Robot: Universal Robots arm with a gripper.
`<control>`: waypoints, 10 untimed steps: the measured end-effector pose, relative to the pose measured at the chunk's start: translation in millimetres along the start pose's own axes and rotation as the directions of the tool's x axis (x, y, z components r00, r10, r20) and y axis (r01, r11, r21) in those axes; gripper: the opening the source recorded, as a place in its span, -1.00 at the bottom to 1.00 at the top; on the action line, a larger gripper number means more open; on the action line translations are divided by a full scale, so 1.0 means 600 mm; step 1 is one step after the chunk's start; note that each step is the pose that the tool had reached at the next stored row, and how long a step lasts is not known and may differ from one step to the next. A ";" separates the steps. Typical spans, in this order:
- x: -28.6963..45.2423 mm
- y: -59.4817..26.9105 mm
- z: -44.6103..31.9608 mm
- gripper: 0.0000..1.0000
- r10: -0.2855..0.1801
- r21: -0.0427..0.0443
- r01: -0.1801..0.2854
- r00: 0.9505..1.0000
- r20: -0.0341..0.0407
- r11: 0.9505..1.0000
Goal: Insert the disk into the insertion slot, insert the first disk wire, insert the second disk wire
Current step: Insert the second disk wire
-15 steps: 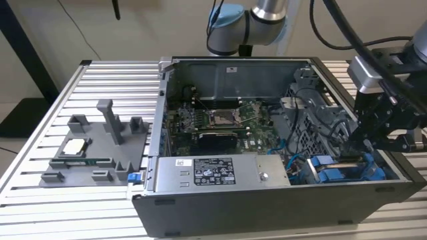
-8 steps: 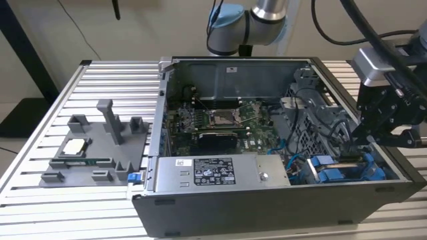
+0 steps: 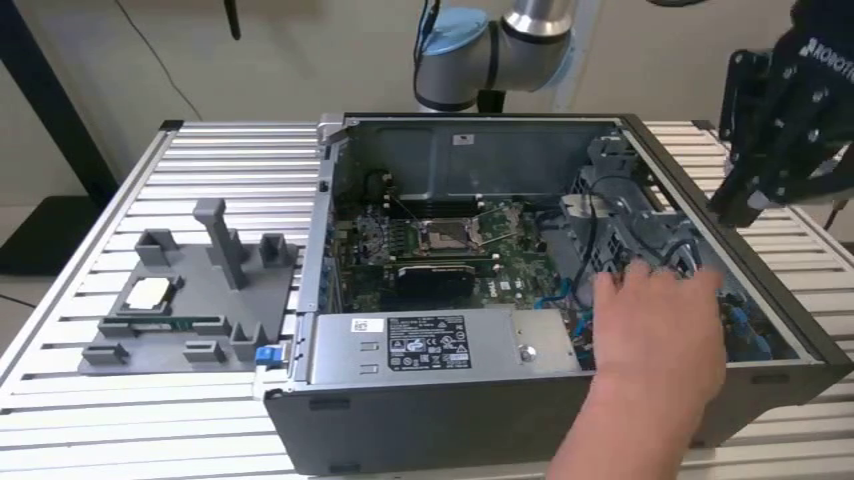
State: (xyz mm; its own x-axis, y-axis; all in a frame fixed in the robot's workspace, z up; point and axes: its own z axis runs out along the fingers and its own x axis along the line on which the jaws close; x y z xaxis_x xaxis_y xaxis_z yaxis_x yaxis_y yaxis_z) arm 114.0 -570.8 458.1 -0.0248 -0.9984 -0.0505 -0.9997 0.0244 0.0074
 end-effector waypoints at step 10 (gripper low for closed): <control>-0.018 0.021 -0.066 -0.55 -0.006 -0.032 0.005 0.999 -0.054 0.999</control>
State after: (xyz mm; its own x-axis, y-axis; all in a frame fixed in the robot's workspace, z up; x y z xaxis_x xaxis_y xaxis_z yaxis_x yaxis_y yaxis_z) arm 101.7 -561.8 498.3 -0.0181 -0.9998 0.0032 -0.9991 0.0182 0.0393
